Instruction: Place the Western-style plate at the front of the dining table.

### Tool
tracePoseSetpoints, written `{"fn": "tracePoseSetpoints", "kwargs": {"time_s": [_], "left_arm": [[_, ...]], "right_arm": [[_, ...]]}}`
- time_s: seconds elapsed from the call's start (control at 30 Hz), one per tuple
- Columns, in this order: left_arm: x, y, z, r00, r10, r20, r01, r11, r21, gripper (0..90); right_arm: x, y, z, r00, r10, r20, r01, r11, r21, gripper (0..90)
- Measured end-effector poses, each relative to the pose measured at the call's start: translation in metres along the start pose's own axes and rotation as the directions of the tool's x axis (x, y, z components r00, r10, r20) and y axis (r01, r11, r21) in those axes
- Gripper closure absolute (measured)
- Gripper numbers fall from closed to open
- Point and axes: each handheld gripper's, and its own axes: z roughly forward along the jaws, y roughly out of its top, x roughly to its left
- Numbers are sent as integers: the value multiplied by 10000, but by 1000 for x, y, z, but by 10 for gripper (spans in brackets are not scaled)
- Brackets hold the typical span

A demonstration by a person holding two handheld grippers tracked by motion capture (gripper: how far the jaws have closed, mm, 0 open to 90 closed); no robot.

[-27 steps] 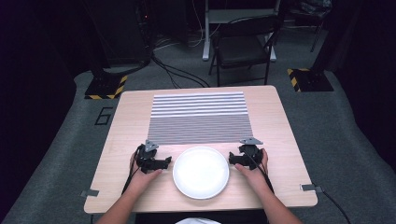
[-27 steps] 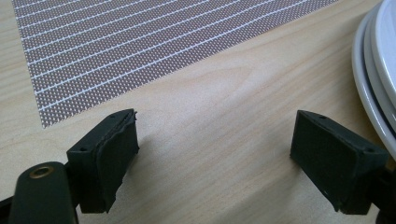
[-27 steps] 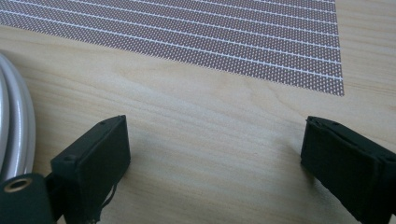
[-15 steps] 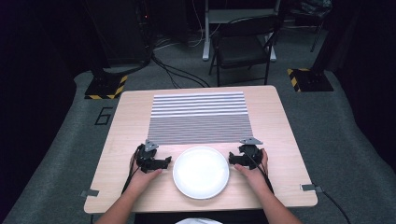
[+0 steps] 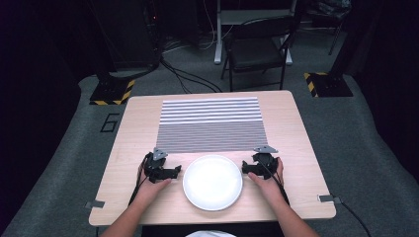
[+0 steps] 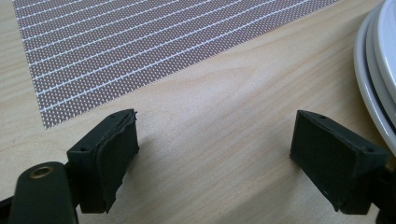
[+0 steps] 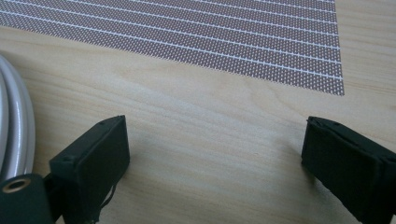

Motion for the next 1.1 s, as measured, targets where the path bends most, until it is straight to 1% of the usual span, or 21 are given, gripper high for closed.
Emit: {"fn": "tracePoseSetpoints", "kwargs": {"time_s": [0.53, 0.73, 0.8, 0.83, 0.87, 0.93, 0.97, 1.0, 1.03, 1.1], "left_arm": [[0, 0, 0, 10000, -10, 5, 10, 10000, 3, 149], [0, 0, 0, 10000, -84, -33, 83, 10000, -29, 155], [1, 0, -1, 9998, -153, -126, 152, 9998, -95, 181], [1, 0, -1, 9998, -153, -126, 152, 9998, -95, 209], [3, -1, -2, 9994, -251, -220, 247, 9995, -192, 241], [3, -1, -3, 9991, -298, -288, 293, 9994, -191, 287], [3, -1, -5, 9988, -329, -374, 325, 9994, -114, 326], [4, 0, -6, 9983, -390, -436, 386, 9992, -93, 345], [4, 0, -7, 9982, -457, -394, 452, 9989, -118, 349], [4, 1, -11, 9976, -586, -373, 578, 9981, -223, 357]], "right_arm": [[0, 0, 0, 10000, 4, 2, -4, 10000, -3, 69], [0, 0, 0, 10000, 3, 4, -3, 10000, 3, 69], [0, 0, 0, 10000, 10, 6, -10, 10000, -2, 70], [0, 0, 0, 10000, 13, 7, -13, 10000, -6, 74], [0, 0, 0, 10000, 88, 25, -88, 10000, -47, 96], [1, 0, -2, 9997, 186, 145, -183, 9996, -213, 153], [1, 0, -3, 9994, 58, 344, -50, 9997, -235, 163], [2, 0, -4, 9990, 16, 457, -4, 9997, -259, 177], [3, 0, -5, 9985, -109, 534, 125, 9995, -288, 193], [5, 0, -7, 9987, -21, 501, 36, 9995, -300, 202]]}}
